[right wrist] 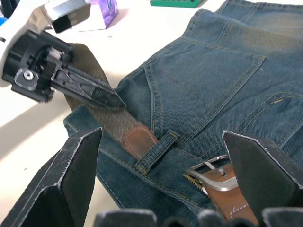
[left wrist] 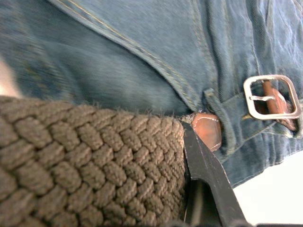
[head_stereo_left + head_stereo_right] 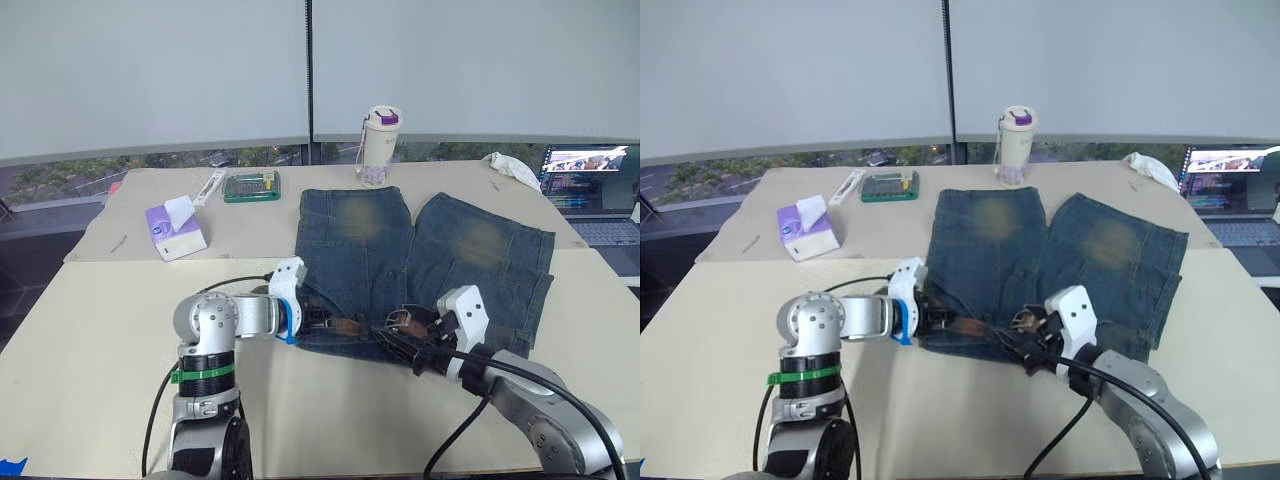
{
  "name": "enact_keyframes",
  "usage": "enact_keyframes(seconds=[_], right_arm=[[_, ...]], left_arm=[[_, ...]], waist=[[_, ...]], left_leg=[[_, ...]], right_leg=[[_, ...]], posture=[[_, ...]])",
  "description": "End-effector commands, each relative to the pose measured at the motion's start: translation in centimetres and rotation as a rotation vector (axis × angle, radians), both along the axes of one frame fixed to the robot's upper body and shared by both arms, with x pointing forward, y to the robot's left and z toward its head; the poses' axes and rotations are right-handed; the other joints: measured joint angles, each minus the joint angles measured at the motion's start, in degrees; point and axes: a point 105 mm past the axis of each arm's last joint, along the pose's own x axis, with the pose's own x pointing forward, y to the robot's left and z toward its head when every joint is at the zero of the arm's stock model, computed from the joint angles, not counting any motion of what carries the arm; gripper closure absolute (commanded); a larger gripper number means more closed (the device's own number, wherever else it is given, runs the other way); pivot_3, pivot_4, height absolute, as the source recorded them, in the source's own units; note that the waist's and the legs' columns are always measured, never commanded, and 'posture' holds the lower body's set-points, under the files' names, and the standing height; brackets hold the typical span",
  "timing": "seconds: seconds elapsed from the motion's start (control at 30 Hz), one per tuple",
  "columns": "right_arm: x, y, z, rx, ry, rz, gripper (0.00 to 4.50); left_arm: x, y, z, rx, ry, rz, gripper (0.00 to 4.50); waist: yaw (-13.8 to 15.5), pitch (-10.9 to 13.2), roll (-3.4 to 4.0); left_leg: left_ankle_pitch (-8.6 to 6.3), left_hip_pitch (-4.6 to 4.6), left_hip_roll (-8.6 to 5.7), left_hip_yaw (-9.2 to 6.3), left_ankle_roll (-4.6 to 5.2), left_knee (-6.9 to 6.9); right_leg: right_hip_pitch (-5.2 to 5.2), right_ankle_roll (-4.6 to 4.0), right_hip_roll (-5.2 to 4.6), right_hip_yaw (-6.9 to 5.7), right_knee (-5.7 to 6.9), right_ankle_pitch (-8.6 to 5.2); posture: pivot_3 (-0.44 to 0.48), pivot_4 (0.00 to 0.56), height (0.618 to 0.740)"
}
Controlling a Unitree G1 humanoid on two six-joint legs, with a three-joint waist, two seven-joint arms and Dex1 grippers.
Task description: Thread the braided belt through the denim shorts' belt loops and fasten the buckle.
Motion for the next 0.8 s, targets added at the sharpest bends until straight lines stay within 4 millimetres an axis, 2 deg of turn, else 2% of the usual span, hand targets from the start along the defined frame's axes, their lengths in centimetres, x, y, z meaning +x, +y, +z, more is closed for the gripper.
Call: enact_keyframes(seconds=[0.03, 0.3, 0.4, 0.57, 0.7, 0.8], right_arm=[[0.1, 0.2, 1.4, 0.012, -0.066, 0.010, 0.04], [-1.9, 1.3, -0.7, -0.003, 0.108, 0.108, 0.04], [-1.6, 0.9, -1.6, -0.033, 0.148, 0.067, 0.04], [-0.4, -0.9, -3.1, -0.056, 0.224, -0.088, 0.04], [-0.2, -0.5, -3.2, 0.042, 0.283, -0.121, 0.04], [-0.3, 0.0, -3.4, 0.051, 0.305, -0.114, 0.04]], left_arm=[[0.1, -0.2, 0.2, 0.011, -0.010, 0.012, 4.50], [0.1, -2.5, -0.8, -0.088, 0.056, 0.005, 4.50], [0.1, -3.2, -0.9, -0.122, 0.074, -0.013, 4.50], [0.1, -4.1, -1.0, -0.170, 0.082, -0.048, 4.50], [0.3, -4.2, -1.5, -0.168, 0.085, -0.052, 4.50], [0.3, -4.3, -1.7, -0.168, 0.085, -0.056, 4.50]], waist=[[0.0, 0.0, -0.02], [0.2, 0.1, -0.12], [0.1, 0.1, -0.14], [0.3, 0.1, -0.14], [0.4, 0.1, -0.14], [0.6, 0.0, -0.11]], left_leg=[[0.00, 0.00, 0.00, 0.00, 0.00, 0.00], [-0.02, -0.02, -0.01, 0.01, 0.04, 0.03], [-0.10, -0.01, -0.01, 0.01, 0.18, 0.03], [-0.06, -0.01, -0.01, 0.01, 0.10, 0.06], [-0.02, -0.02, -0.02, 0.01, 0.04, 0.07], [-0.11, -0.01, -0.04, 0.01, 0.20, 0.09]], right_leg=[[0.00, 0.00, 0.00, 0.00, 0.00, 0.00], [0.03, 0.00, -0.01, -0.02, -0.02, 0.00], [0.05, 0.00, -0.01, -0.02, -0.02, 0.00], [0.05, 0.00, -0.02, -0.03, -0.01, 0.00], [0.06, 0.00, -0.03, -0.03, -0.02, 0.00], [0.07, 0.01, -0.05, -0.02, 0.00, 0.00]], posture=[[0.000, 0.150, 0.740], [0.000, 0.150, 0.740], [0.000, 0.150, 0.740], [0.000, 0.150, 0.740], [0.000, 0.150, 0.740], [0.000, 0.150, 0.740]])
